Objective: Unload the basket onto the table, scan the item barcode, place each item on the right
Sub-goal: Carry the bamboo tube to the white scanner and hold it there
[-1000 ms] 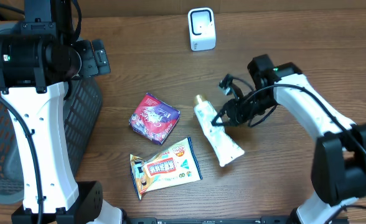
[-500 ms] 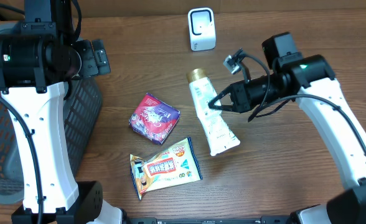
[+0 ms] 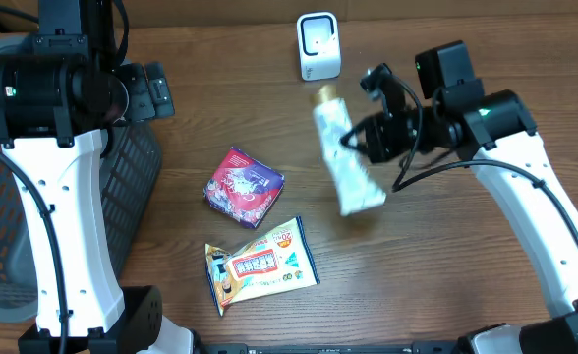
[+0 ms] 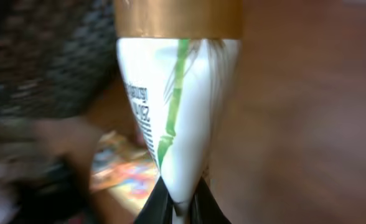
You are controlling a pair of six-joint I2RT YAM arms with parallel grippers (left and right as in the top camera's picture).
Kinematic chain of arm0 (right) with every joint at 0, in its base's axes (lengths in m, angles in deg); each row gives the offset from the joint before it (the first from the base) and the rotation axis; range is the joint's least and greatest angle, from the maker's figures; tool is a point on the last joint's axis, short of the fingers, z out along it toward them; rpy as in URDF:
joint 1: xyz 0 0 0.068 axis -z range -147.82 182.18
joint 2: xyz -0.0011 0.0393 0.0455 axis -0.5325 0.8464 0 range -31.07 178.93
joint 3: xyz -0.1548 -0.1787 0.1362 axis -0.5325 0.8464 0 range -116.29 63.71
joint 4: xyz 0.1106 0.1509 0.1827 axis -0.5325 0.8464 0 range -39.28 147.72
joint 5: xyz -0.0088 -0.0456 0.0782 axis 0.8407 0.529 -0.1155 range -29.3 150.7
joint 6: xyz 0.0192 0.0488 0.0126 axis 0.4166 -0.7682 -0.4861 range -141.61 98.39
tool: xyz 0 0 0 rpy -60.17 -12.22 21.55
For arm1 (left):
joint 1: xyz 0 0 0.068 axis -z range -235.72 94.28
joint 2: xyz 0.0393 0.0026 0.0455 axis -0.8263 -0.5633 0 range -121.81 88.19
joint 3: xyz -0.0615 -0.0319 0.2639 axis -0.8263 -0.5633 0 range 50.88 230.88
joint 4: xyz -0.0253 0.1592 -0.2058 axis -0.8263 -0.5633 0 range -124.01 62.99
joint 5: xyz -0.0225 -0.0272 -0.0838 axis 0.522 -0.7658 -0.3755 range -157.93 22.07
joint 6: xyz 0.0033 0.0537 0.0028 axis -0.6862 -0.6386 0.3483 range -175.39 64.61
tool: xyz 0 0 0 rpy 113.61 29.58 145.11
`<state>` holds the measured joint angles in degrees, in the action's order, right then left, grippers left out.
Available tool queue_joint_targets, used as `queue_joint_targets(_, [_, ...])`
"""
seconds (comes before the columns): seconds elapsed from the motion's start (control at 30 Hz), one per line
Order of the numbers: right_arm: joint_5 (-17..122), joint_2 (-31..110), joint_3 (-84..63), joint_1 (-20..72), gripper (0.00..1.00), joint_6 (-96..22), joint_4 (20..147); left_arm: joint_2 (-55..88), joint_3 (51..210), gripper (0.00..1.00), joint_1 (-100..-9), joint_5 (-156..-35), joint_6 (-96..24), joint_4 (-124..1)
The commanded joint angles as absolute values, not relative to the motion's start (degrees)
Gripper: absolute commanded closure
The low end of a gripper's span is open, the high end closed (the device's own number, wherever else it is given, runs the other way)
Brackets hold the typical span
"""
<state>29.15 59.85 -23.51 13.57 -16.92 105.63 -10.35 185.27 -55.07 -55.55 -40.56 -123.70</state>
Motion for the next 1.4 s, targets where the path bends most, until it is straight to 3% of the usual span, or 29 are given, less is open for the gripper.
queue_joint_targets(0.0, [54.8,60.2,-25.5,12.0,0.96,-16.8,95.7,-10.9,185.2,0.0,-55.4,-56.0,-41.2,-123.7])
queue_joint_targets(0.53, [70.1,79.7,-25.5,11.9,0.96,-2.3,55.7,-10.9,185.2,0.0,-55.4,-56.0,-41.2,-123.7])
queue_joint_targets(1.13, [81.9,96.2,-25.6,9.3,0.96,33.8,19.7,-10.9,185.2,0.01,-55.4,-56.0,-41.2,-123.7])
queue_joint_targets(1.37, [81.6,102.6,-25.8,7.2,0.96,44.9,14.5,-10.9,185.2,0.0,-55.4,-56.0,-41.2,-123.7])
